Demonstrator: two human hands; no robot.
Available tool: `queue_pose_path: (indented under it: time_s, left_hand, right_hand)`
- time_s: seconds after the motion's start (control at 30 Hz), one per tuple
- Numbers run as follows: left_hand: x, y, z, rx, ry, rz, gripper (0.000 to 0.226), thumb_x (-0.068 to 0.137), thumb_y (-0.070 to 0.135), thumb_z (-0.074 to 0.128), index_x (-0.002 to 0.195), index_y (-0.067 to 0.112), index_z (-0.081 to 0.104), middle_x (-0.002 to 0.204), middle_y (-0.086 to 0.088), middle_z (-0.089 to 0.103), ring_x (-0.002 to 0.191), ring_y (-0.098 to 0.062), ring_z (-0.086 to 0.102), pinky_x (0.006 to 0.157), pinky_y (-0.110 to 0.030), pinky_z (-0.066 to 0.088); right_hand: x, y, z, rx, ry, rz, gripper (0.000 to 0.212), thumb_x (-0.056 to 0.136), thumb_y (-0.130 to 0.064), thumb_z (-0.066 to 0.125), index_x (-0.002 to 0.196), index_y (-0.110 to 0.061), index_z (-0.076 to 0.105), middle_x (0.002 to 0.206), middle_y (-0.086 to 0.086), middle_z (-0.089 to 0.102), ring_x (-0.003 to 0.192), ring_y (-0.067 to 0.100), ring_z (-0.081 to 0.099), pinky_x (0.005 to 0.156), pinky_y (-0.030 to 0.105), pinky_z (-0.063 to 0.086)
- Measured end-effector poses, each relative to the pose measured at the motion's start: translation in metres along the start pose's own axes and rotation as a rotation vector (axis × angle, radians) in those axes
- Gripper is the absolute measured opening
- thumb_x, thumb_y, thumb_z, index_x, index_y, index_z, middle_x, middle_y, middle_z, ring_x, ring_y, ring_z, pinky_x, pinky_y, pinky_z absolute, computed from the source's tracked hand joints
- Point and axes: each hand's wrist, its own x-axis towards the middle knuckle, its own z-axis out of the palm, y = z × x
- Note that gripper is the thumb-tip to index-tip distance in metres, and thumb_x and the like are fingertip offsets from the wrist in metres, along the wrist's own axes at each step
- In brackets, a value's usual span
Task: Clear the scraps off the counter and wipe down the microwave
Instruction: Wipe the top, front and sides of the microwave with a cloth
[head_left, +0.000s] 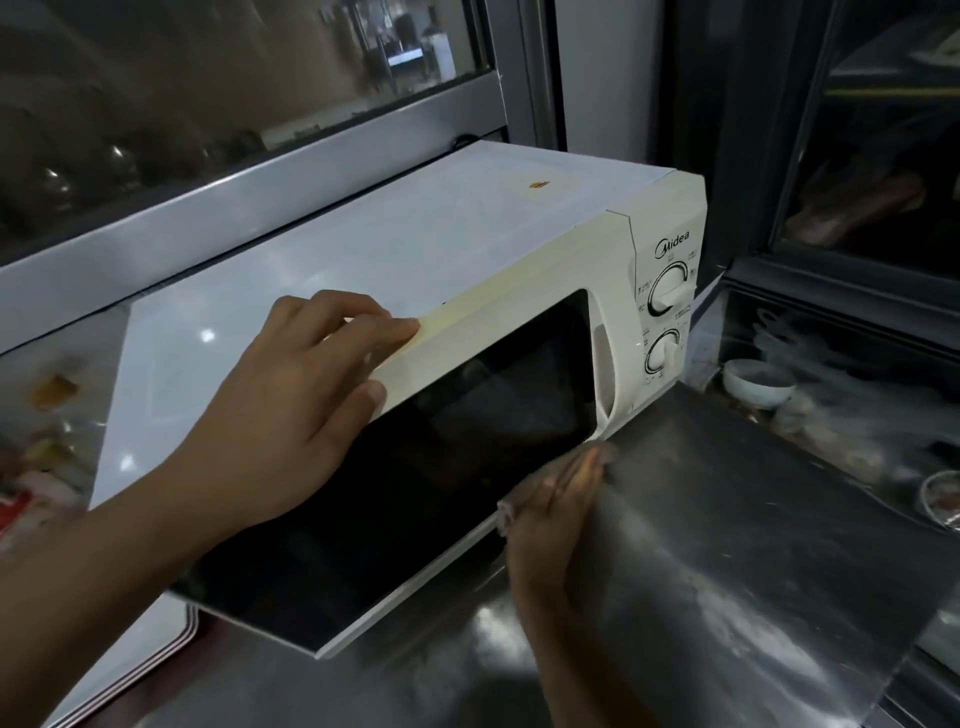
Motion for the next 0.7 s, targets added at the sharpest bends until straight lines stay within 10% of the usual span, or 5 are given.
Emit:
queue_pose_path:
  time_s: [0.23, 0.4, 0.7]
  left_hand:
    - [-0.001, -0.004, 0.002, -0.036, 0.011, -0.007, 0.046, 0.087, 0.027, 0.044, 0.133, 0.023, 0.049, 0.129, 0.003, 0.046, 0.112, -0.02, 0.038, 0.089, -0.036, 0.042]
    - [-0.001, -0.005, 0.003, -0.04, 0.019, 0.0, 0.045, 0.087, 0.025, 0.044, 0.132, 0.025, 0.05, 0.129, 0.004, 0.046, 0.11, -0.018, 0.038, 0.088, -0.039, 0.043]
    - [-0.001, -0.003, 0.002, -0.053, 0.012, -0.016, 0.048, 0.085, 0.025, 0.044, 0.132, 0.022, 0.052, 0.129, 0.002, 0.047, 0.111, -0.021, 0.039, 0.09, -0.041, 0.043]
  right_hand:
    - [-0.02, -0.02, 0.013, -0.088, 0.102, -0.169, 0.052, 0.09, 0.011, 0.038, 0.142, 0.002, 0.032, 0.157, 0.014, 0.012, 0.143, 0.015, 0.012, 0.11, 0.006, 0.011]
    - [0.001, -0.083, 0.025, 0.044, 0.133, -0.375, 0.058, 0.086, 0.017, 0.04, 0.14, -0.003, 0.038, 0.155, 0.007, 0.02, 0.144, 0.021, 0.023, 0.114, 0.043, 0.031]
    - [0.009, -0.101, 0.025, 0.069, 0.018, -0.482, 0.058, 0.091, 0.002, 0.033, 0.147, -0.014, 0.028, 0.159, -0.002, 0.006, 0.145, 0.005, 0.007, 0.116, 0.016, 0.015]
